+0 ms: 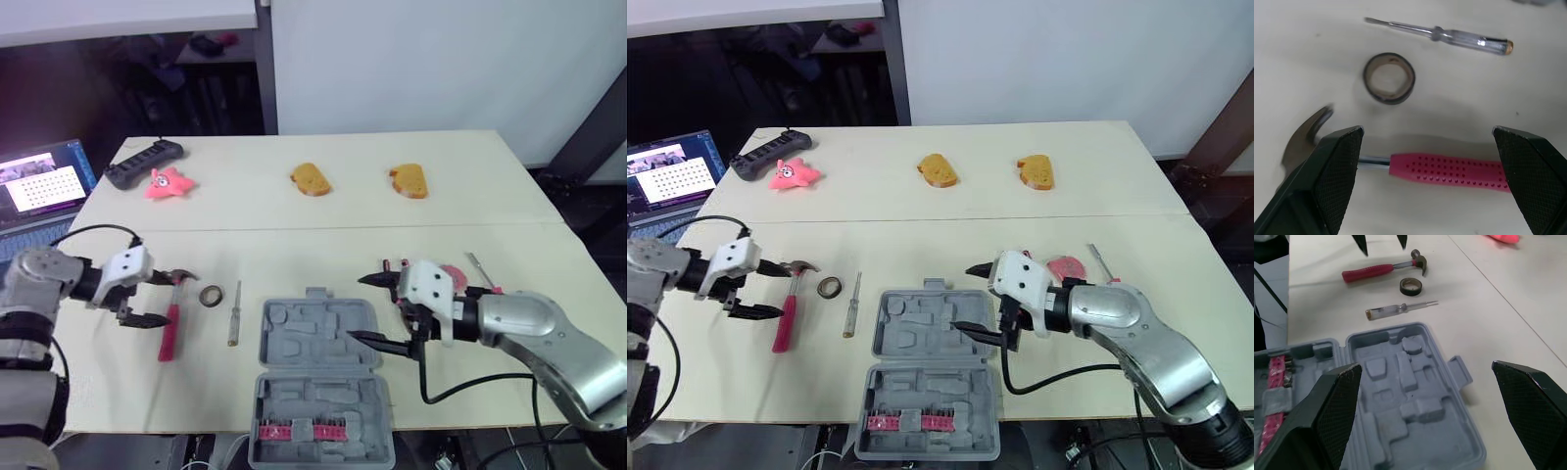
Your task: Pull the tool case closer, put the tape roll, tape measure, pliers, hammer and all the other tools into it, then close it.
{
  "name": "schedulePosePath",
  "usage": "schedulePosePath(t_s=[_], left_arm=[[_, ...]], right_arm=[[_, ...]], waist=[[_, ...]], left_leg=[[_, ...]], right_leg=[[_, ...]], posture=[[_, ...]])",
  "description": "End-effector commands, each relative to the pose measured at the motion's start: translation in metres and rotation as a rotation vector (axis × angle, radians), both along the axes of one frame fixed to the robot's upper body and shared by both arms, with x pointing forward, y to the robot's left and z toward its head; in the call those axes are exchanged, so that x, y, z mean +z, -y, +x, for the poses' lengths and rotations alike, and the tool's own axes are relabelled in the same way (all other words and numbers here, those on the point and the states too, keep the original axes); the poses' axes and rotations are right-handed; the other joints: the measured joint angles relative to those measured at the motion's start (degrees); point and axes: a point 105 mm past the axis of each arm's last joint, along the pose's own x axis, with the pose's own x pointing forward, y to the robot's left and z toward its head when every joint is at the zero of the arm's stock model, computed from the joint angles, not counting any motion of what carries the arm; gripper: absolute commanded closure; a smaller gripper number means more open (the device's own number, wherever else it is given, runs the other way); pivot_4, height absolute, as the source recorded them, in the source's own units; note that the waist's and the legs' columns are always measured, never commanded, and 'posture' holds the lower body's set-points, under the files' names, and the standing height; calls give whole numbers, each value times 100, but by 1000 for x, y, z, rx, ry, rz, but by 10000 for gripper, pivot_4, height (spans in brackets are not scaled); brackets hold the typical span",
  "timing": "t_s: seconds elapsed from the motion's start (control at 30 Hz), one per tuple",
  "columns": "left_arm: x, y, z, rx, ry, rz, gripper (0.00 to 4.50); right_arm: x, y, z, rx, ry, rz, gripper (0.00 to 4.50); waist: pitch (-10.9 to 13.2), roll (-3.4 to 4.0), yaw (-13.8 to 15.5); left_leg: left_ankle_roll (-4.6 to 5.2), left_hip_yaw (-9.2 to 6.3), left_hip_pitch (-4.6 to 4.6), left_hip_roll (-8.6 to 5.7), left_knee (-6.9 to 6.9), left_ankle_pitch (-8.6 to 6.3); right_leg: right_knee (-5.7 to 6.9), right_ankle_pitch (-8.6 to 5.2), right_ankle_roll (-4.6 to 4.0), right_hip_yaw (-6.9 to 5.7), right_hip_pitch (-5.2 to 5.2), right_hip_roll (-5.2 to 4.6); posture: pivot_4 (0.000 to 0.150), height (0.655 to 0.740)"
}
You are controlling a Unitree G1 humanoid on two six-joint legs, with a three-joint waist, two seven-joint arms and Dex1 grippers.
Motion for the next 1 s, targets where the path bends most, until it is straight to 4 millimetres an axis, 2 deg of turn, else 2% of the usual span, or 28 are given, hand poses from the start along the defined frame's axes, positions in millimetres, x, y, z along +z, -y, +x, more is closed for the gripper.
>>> schedulePosePath(t_s=[0.03, 0.33, 0.63, 0.8, 0.9, 1.0], left_arm=[[0, 7, 5, -35, -13, 33, 621], [-11, 19, 17, -59, -25, 114, 621], [-19, 38, 24, -94, -6, 84, 621], [-27, 37, 24, -89, 1, 127, 621], [-32, 36, 23, -91, 4, 147, 9765], [-35, 35, 25, -87, 24, 170, 24991]], right_arm=[[4, -7, 1, 1, 33, 2, 0], [-1, -13, 3, -40, 38, 8, 0], [-7, -12, 3, -72, 21, 4, 0], [-6, -14, 2, -76, 21, 6, 0], [-5, -14, 1, -79, 22, 8, 0], [-4, -14, 0, -83, 24, 11, 0]], waist=[[0, -2, 1], [2, -8, -39], [1, -10, -36], [1, -10, -57], [0, -11, -69], [0, -11, -110]], left_leg=[[0, 0, -1, -1, 0, 0], [-1, -1, -10, -3, 10, 2], [-1, -4, -22, -5, 21, 2], [-1, -4, -24, -5, 23, 2], [-1, -4, -26, -5, 23, 3], [-1, -5, -33, -6, 36, 2]], right_leg=[[1, 0, 0, 0, 0, 0], [9, 0, 1, -1, -11, 1], [10, 2, 4, -3, -16, 1], [11, 3, 5, -3, -18, 1], [12, 3, 5, -3, -20, 1], [15, 3, 6, -4, -20, 1]], posture=[[1500, 7219], [1500, 7219], [1500, 7219], [1500, 7219], [1500, 7219], [1500, 7219]])
